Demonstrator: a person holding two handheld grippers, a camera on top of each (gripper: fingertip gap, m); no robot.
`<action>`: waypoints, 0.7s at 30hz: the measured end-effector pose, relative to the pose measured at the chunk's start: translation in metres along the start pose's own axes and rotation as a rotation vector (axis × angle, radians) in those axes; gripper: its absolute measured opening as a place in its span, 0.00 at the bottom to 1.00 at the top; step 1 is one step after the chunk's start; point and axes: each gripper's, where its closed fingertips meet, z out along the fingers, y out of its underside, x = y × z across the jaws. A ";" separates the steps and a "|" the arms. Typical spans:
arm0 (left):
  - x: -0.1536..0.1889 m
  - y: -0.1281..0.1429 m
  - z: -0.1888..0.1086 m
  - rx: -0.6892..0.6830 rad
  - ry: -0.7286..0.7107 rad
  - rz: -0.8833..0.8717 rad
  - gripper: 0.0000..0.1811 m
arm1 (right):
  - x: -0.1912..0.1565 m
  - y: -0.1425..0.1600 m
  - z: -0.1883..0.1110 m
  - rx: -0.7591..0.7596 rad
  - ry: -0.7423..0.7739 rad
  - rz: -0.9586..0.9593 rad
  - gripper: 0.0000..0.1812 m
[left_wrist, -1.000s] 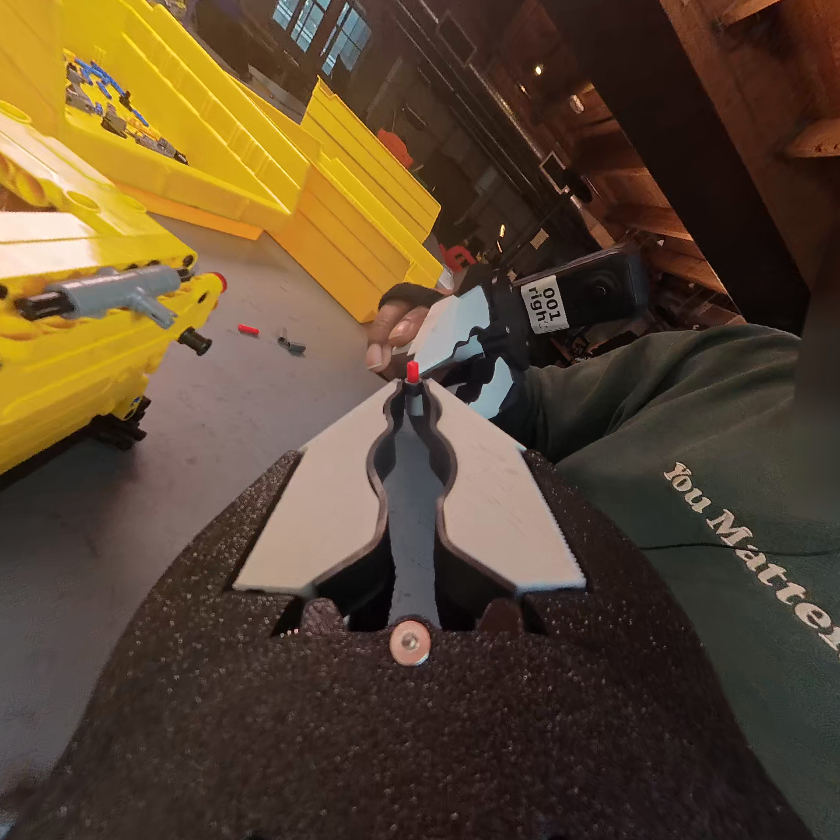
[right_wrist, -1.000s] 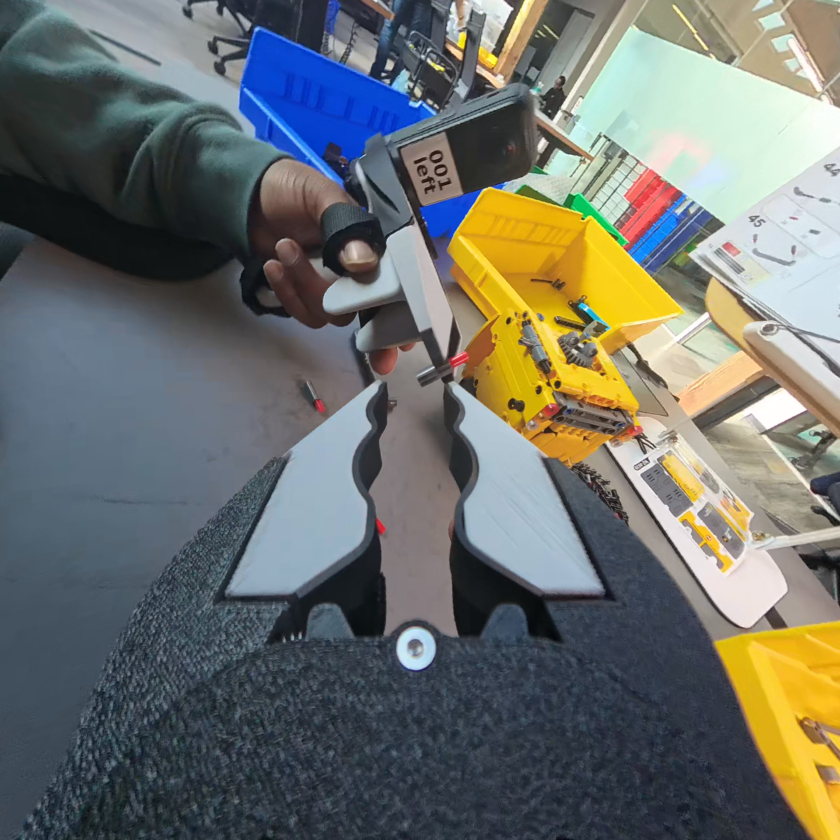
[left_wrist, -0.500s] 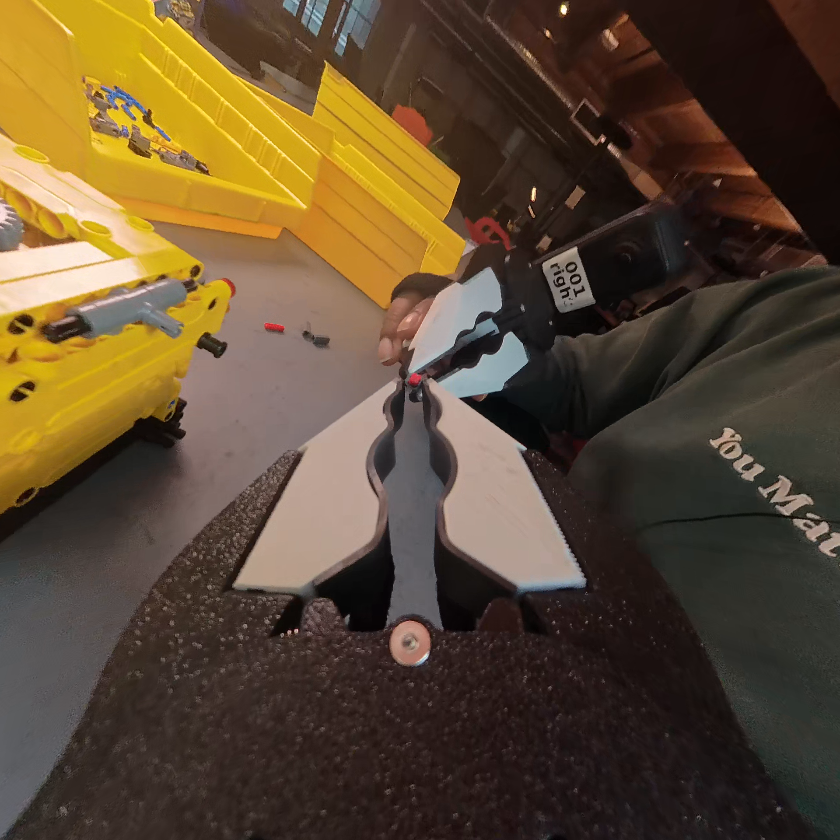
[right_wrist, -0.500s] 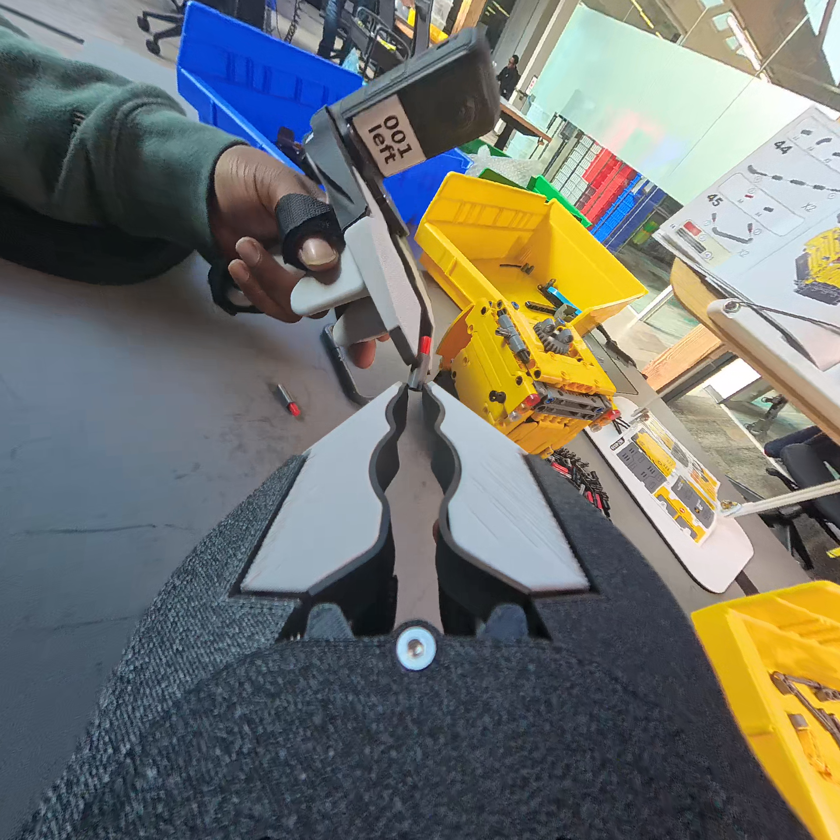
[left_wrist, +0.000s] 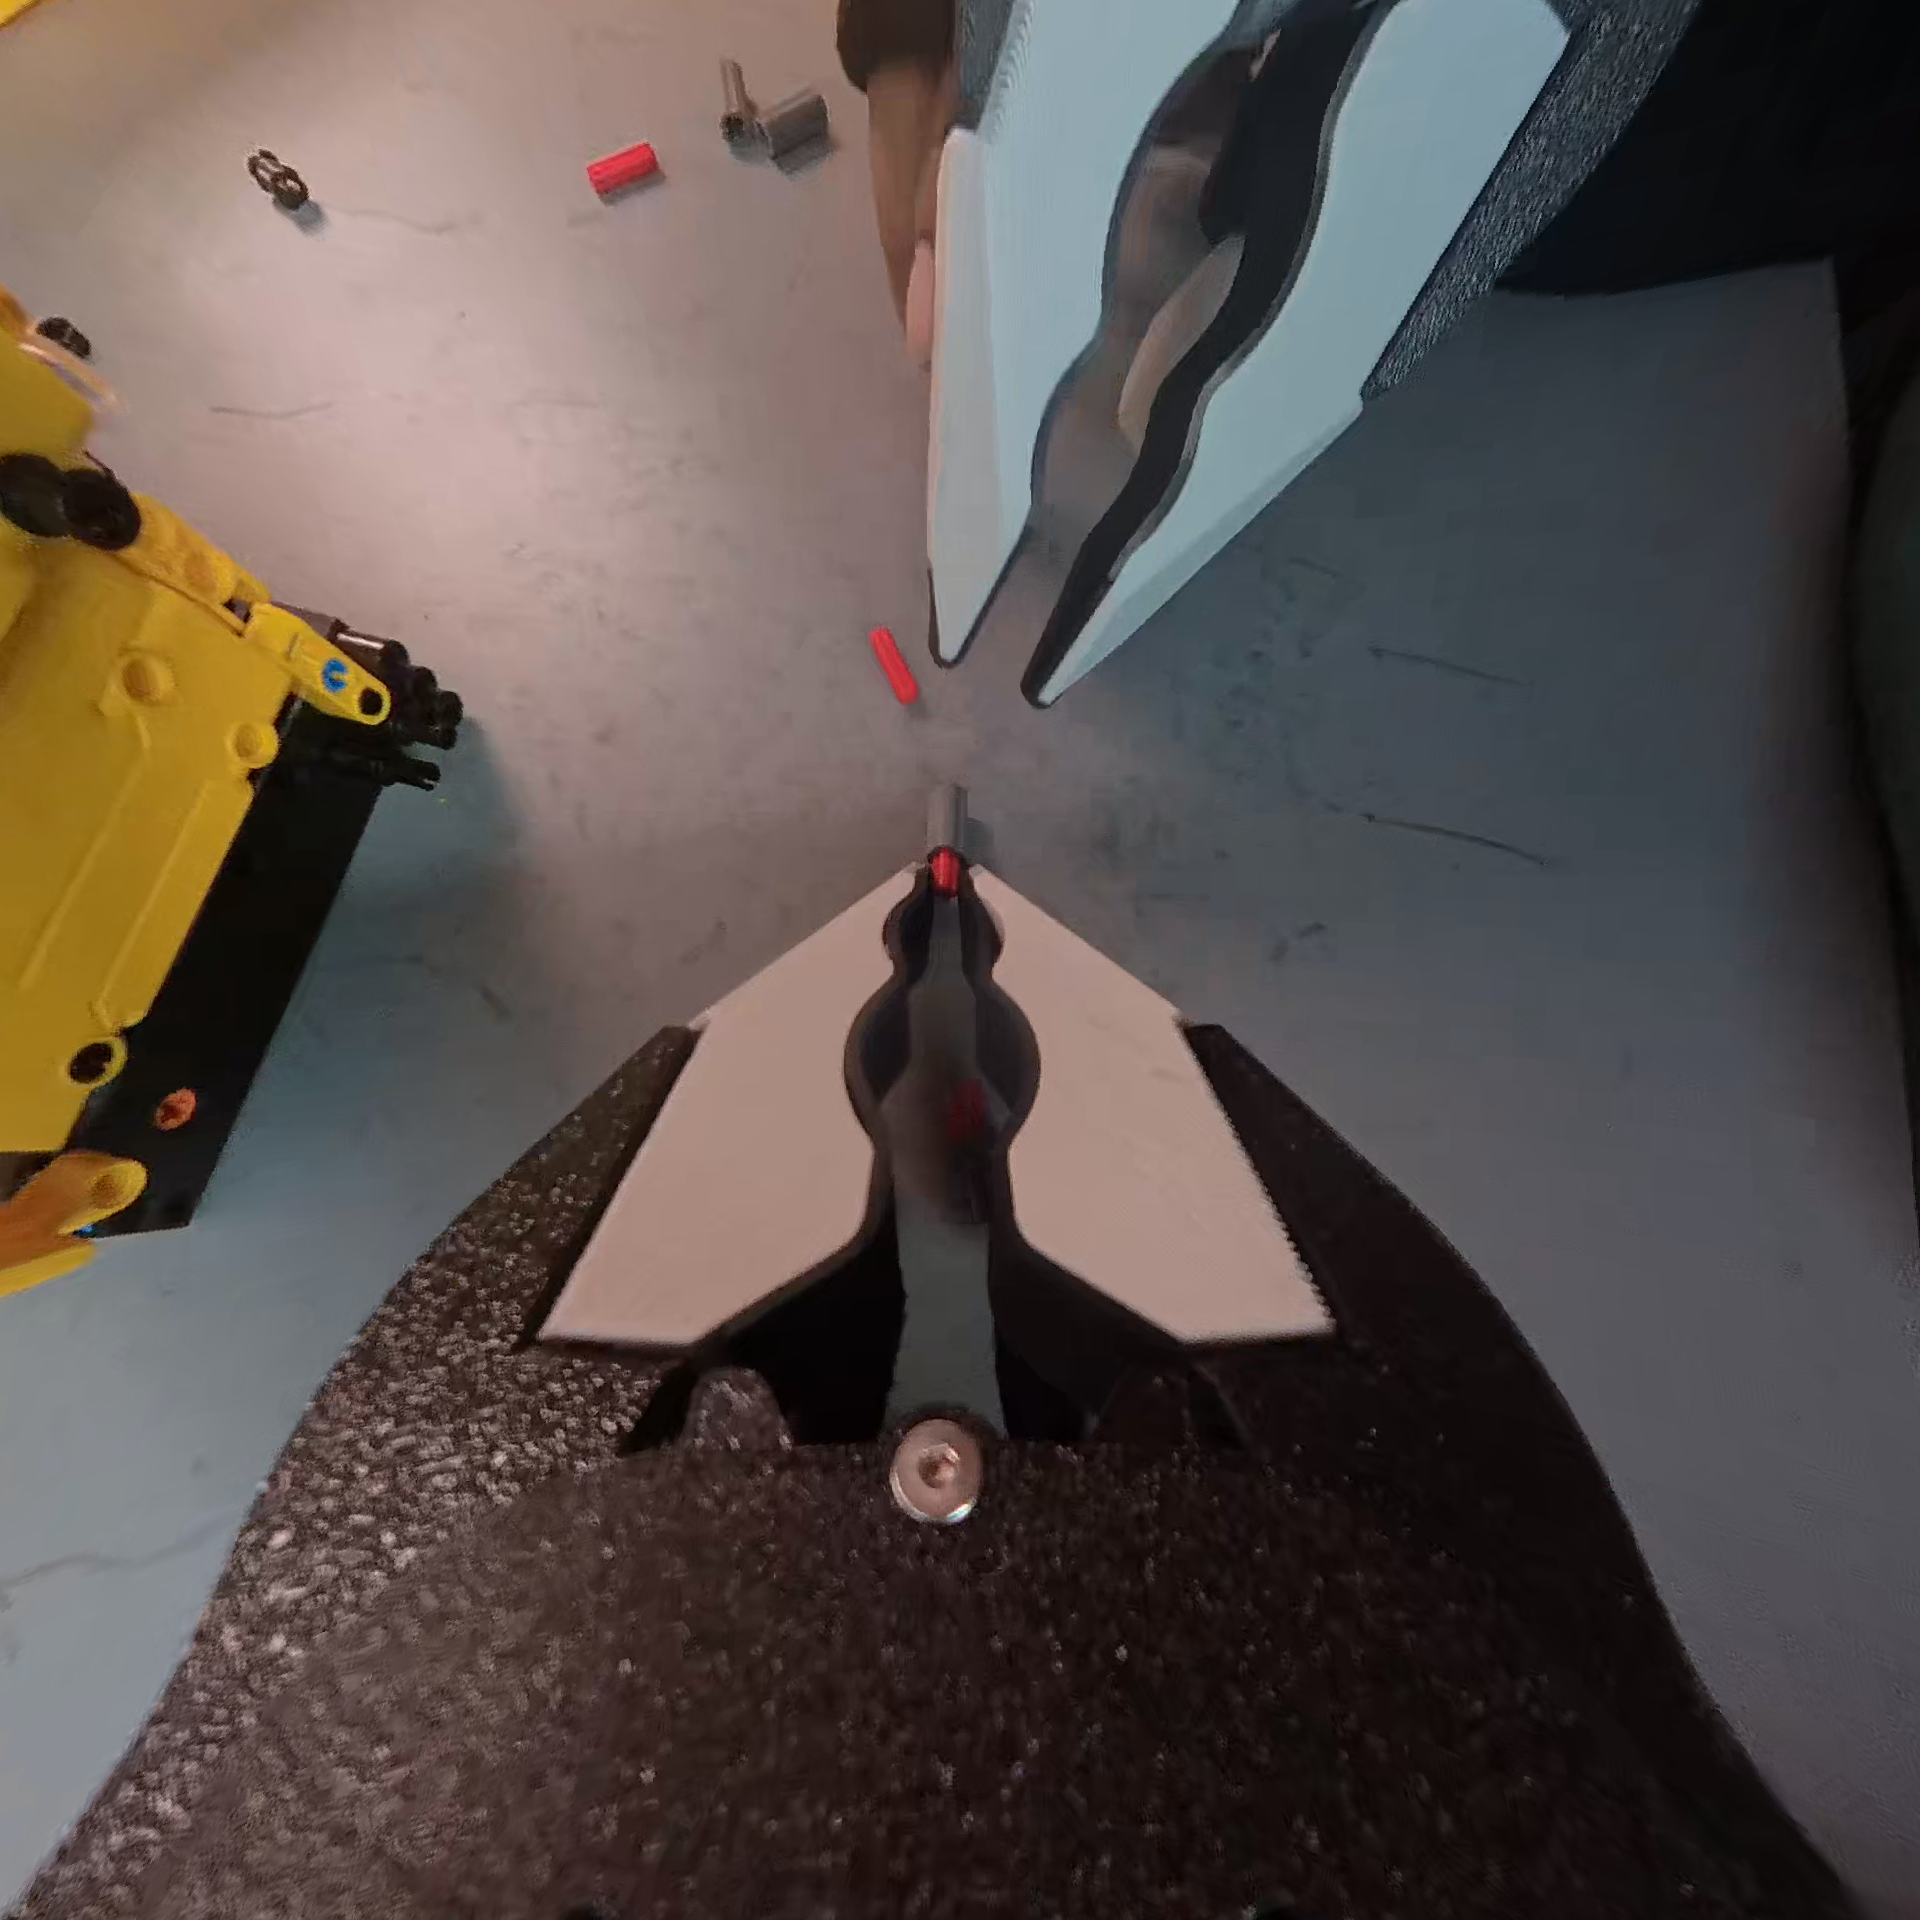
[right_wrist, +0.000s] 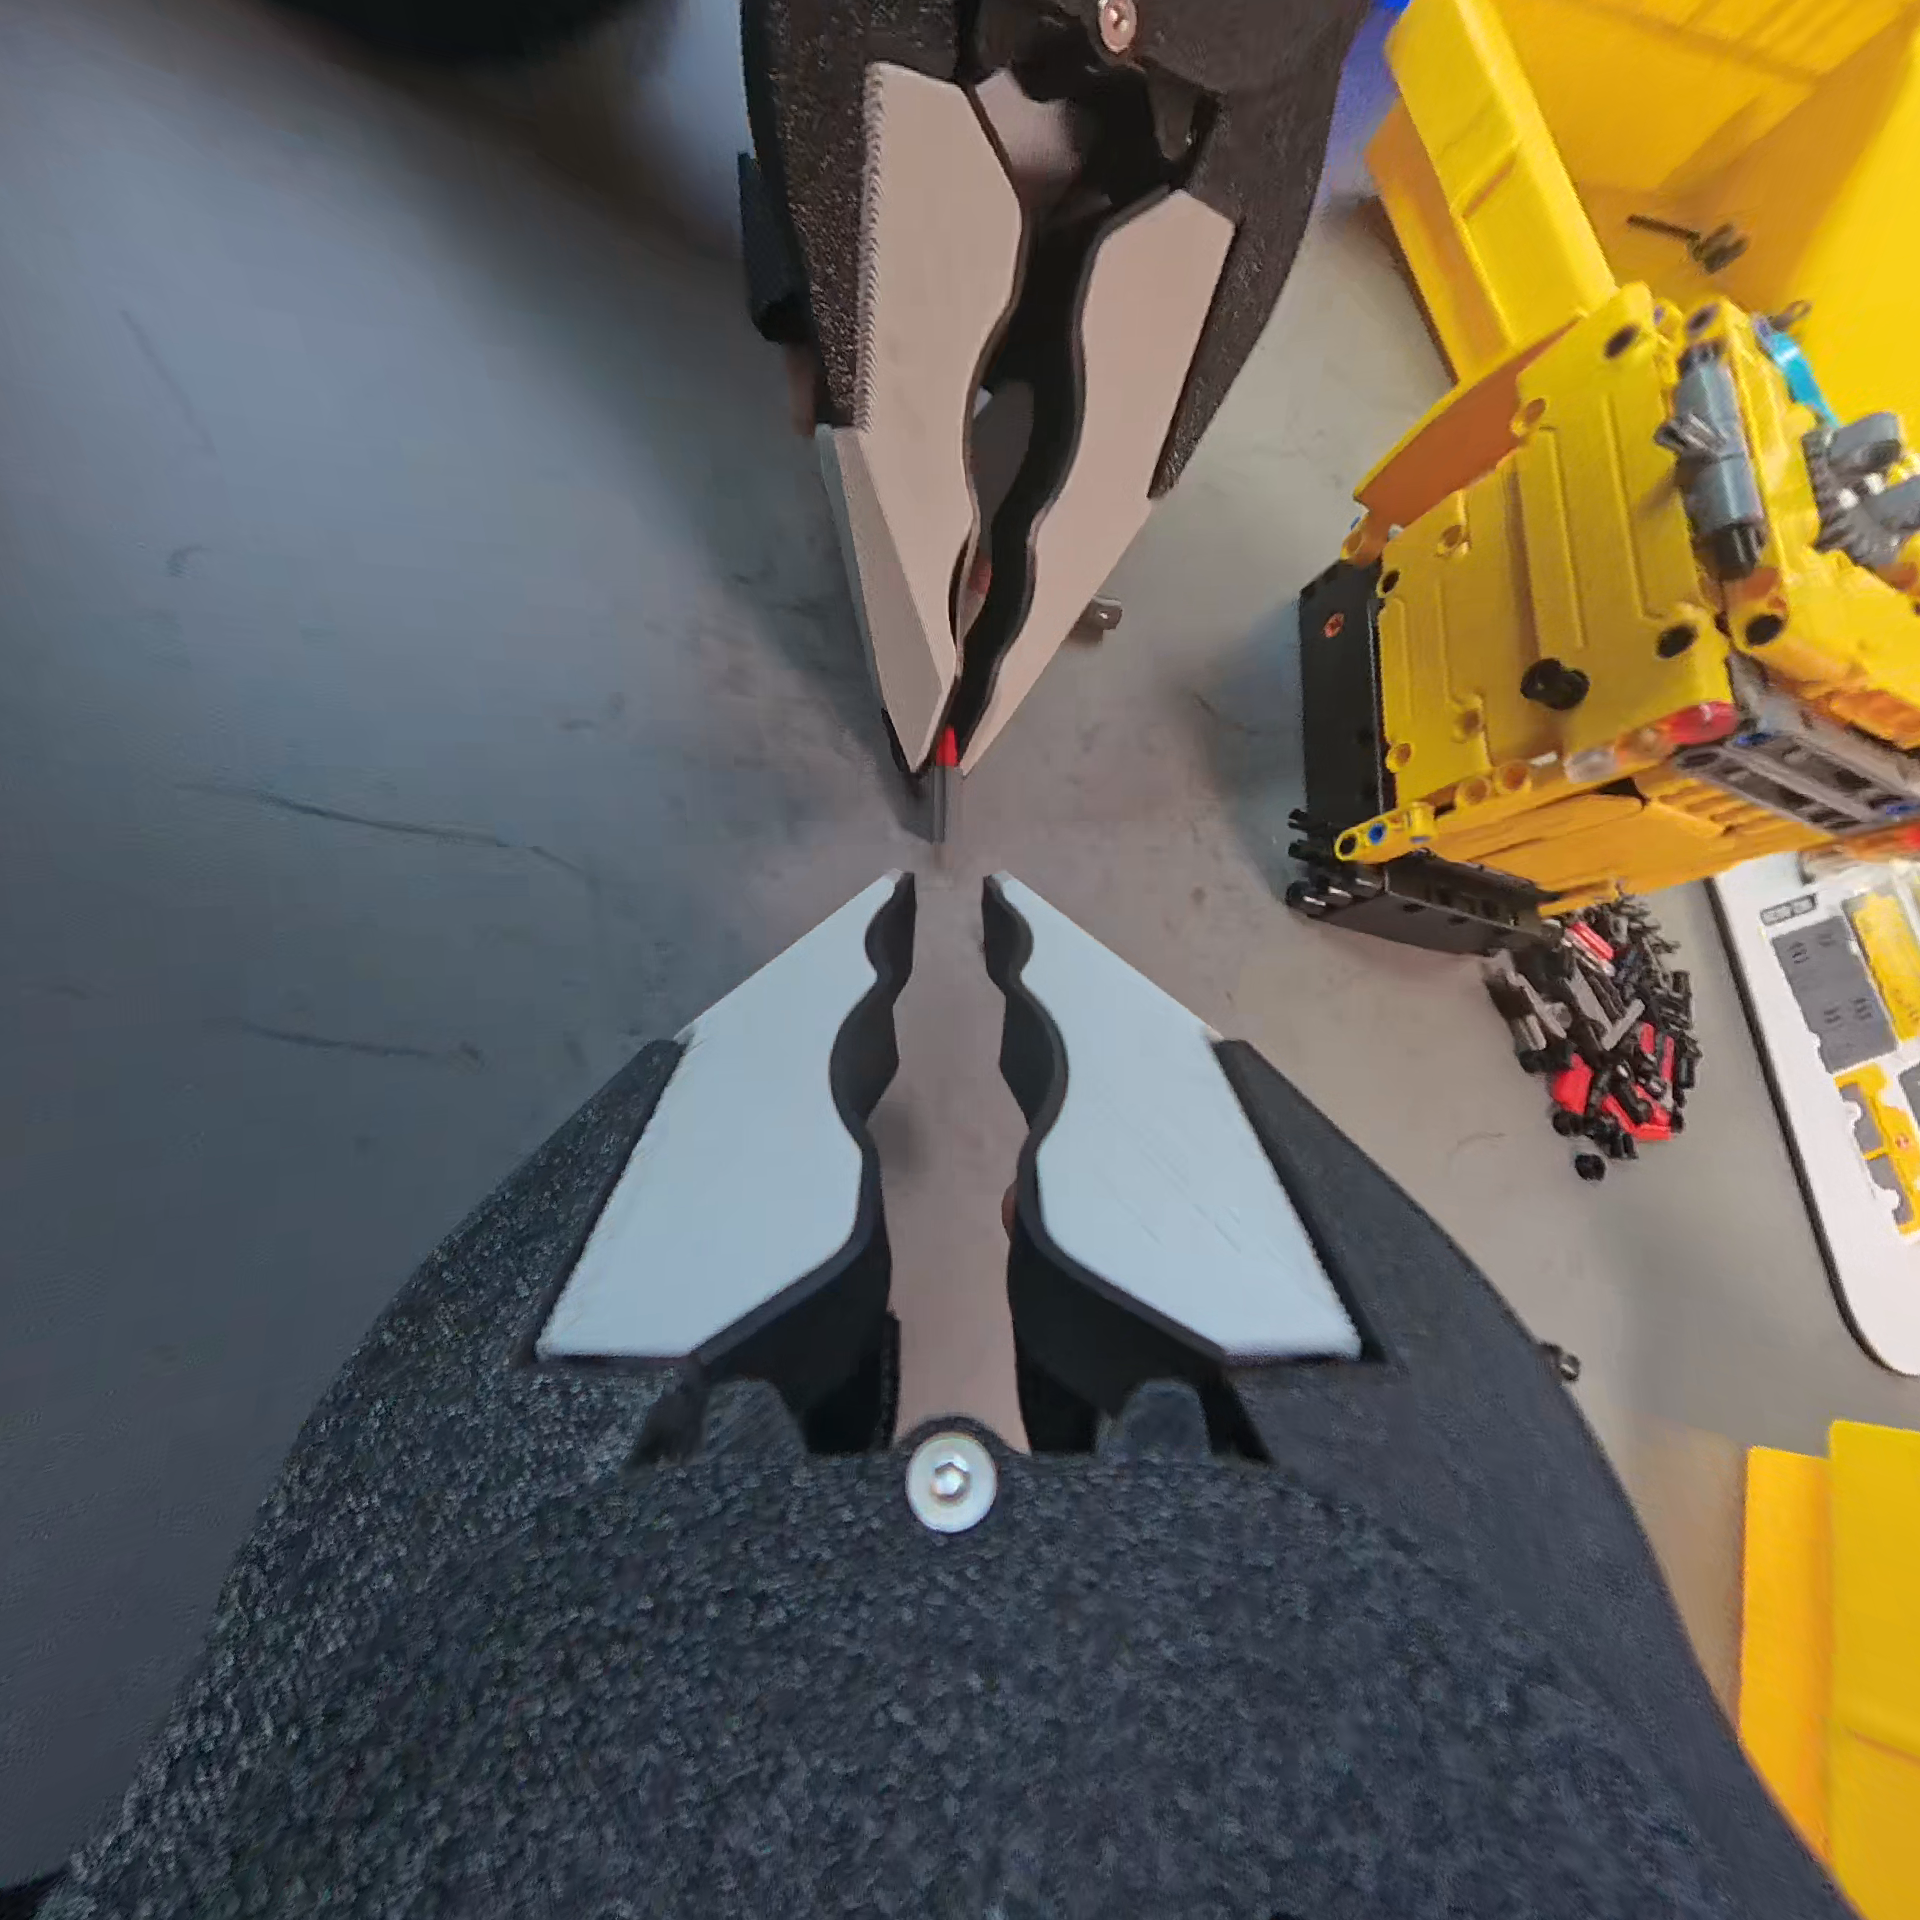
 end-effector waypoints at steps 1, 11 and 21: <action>-0.003 0.002 -0.001 -0.010 -0.016 0.003 0.03 | 0.004 0.004 -0.003 -0.013 0.005 0.013 0.08; -0.007 -0.024 -0.003 0.098 -0.055 -0.014 0.09 | 0.058 0.093 -0.095 -0.317 0.103 0.263 0.08; -0.014 -0.037 0.027 0.049 -0.130 -0.069 0.07 | 0.061 0.121 -0.089 -0.416 0.125 0.405 0.06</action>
